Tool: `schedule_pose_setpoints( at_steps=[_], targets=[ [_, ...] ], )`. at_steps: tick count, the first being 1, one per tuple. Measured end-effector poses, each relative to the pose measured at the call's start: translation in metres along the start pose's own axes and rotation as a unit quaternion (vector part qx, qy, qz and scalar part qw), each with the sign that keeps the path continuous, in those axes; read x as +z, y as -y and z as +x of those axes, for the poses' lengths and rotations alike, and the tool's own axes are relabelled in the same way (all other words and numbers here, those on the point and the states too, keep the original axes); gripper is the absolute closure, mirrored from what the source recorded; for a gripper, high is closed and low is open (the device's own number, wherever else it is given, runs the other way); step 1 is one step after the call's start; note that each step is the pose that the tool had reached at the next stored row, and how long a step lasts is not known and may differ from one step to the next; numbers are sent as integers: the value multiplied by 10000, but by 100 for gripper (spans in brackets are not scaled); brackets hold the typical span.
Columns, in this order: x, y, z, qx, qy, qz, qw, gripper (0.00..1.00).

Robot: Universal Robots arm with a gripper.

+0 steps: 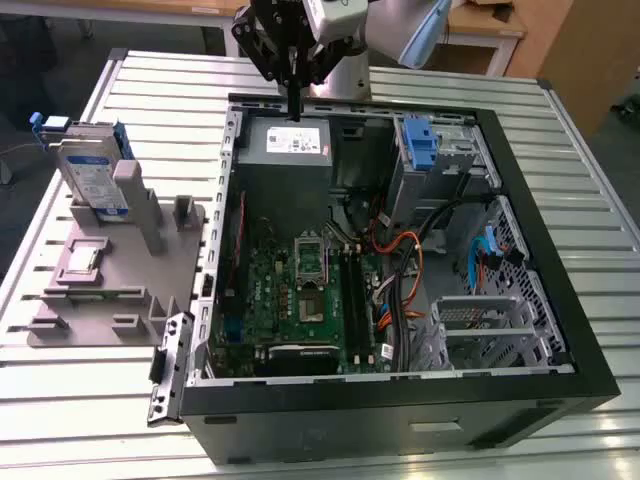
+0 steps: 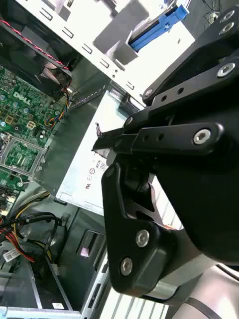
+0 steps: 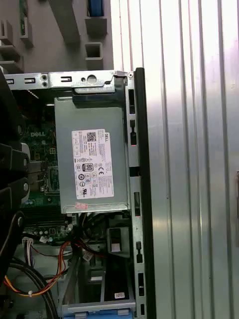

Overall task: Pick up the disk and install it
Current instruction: 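Reach for the disk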

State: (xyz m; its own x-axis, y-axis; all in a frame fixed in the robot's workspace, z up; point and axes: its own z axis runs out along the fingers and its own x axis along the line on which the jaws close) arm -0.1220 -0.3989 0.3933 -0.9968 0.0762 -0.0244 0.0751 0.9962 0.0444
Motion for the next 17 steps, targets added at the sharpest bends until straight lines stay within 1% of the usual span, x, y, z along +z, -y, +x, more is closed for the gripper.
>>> schedule_pose_setpoints(
  at_steps=[17],
  targets=[
    [0,2,24,1,0,0,10000,89]
  ],
)
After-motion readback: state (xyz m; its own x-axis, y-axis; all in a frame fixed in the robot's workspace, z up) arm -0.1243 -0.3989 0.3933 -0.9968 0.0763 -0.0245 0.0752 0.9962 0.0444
